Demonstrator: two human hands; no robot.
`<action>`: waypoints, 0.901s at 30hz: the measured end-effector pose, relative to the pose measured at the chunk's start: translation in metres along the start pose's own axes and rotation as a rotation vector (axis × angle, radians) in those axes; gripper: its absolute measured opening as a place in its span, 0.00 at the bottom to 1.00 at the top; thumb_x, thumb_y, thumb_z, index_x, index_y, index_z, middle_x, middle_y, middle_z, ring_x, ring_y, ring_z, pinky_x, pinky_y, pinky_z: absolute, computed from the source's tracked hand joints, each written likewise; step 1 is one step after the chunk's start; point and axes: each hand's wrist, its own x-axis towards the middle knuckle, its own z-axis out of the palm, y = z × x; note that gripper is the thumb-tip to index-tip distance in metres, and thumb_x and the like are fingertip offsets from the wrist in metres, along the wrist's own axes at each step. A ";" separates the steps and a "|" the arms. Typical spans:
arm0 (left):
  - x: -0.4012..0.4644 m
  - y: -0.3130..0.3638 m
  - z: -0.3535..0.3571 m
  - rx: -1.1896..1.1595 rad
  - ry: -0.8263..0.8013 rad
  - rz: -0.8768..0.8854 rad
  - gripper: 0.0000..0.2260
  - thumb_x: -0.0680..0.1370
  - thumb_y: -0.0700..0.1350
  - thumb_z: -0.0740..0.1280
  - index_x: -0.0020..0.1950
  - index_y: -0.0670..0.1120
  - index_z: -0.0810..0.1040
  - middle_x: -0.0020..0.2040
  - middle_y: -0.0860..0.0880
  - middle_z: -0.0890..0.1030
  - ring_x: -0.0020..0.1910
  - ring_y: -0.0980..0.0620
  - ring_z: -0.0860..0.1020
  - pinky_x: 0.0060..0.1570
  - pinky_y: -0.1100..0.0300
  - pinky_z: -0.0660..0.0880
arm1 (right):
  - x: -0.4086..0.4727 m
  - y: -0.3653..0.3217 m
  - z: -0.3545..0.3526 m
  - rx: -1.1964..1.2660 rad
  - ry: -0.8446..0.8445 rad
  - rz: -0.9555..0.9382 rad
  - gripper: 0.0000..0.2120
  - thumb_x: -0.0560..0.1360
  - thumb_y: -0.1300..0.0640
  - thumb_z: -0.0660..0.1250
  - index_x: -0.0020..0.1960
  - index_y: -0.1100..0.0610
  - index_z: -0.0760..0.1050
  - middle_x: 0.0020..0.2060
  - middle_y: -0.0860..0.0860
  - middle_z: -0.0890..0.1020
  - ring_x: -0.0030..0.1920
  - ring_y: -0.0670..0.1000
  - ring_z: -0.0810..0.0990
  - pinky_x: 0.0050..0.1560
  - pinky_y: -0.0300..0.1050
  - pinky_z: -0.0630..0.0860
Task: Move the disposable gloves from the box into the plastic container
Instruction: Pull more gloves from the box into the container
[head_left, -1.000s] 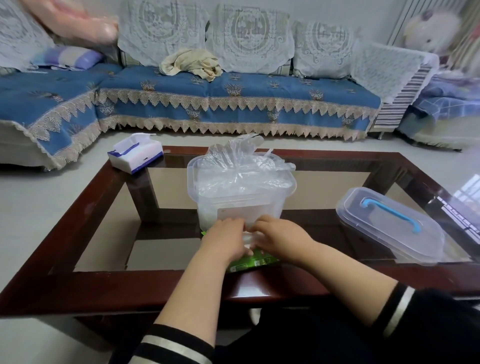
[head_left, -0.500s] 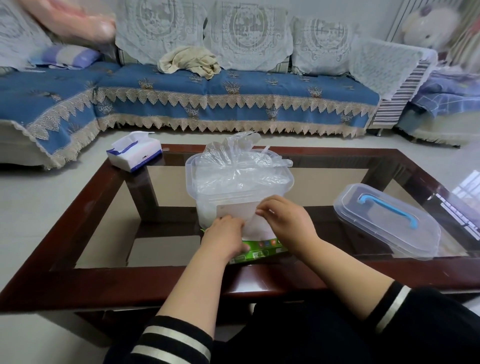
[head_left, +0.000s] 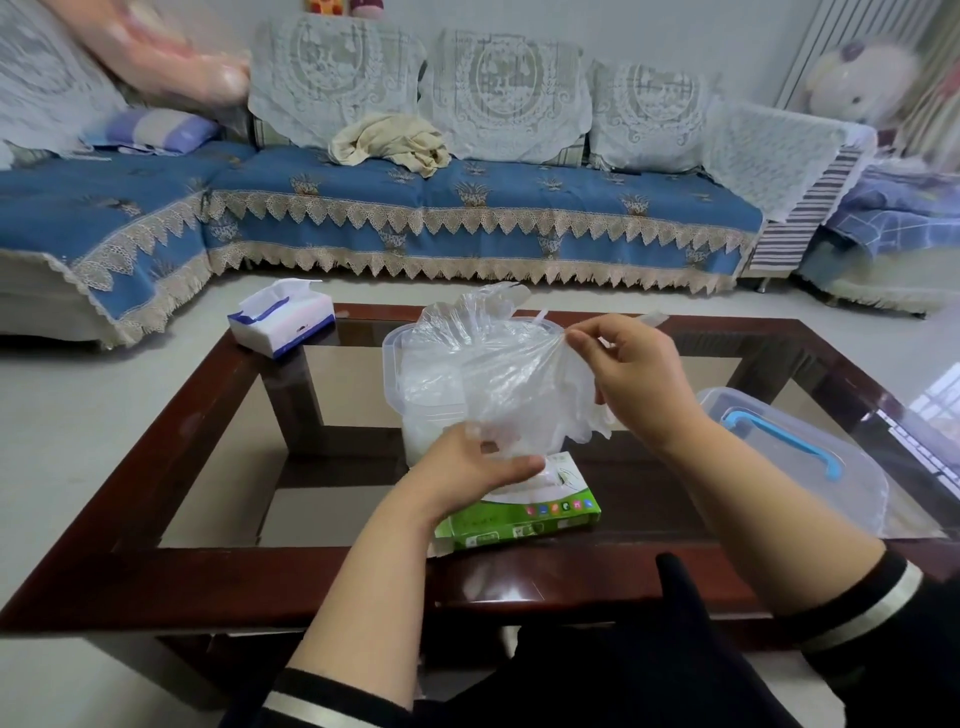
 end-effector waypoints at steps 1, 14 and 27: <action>-0.004 0.008 0.000 -0.162 0.003 0.050 0.22 0.70 0.49 0.77 0.61 0.50 0.77 0.56 0.54 0.82 0.58 0.56 0.79 0.60 0.60 0.74 | -0.003 0.001 0.001 -0.010 -0.024 0.001 0.07 0.78 0.55 0.66 0.50 0.56 0.80 0.41 0.44 0.80 0.27 0.44 0.77 0.30 0.35 0.72; -0.011 0.035 0.008 -0.584 0.295 0.173 0.07 0.70 0.46 0.73 0.43 0.43 0.81 0.34 0.52 0.82 0.34 0.56 0.79 0.42 0.60 0.78 | 0.007 -0.010 0.001 0.003 -0.006 0.096 0.07 0.79 0.56 0.64 0.44 0.53 0.78 0.28 0.42 0.76 0.20 0.44 0.74 0.28 0.35 0.71; -0.019 0.038 -0.024 -1.064 1.131 0.107 0.06 0.77 0.39 0.64 0.50 0.50 0.73 0.47 0.51 0.80 0.48 0.52 0.80 0.51 0.56 0.78 | 0.097 -0.038 -0.002 -0.158 0.138 -0.160 0.10 0.78 0.53 0.65 0.54 0.58 0.80 0.50 0.51 0.80 0.48 0.48 0.77 0.52 0.47 0.76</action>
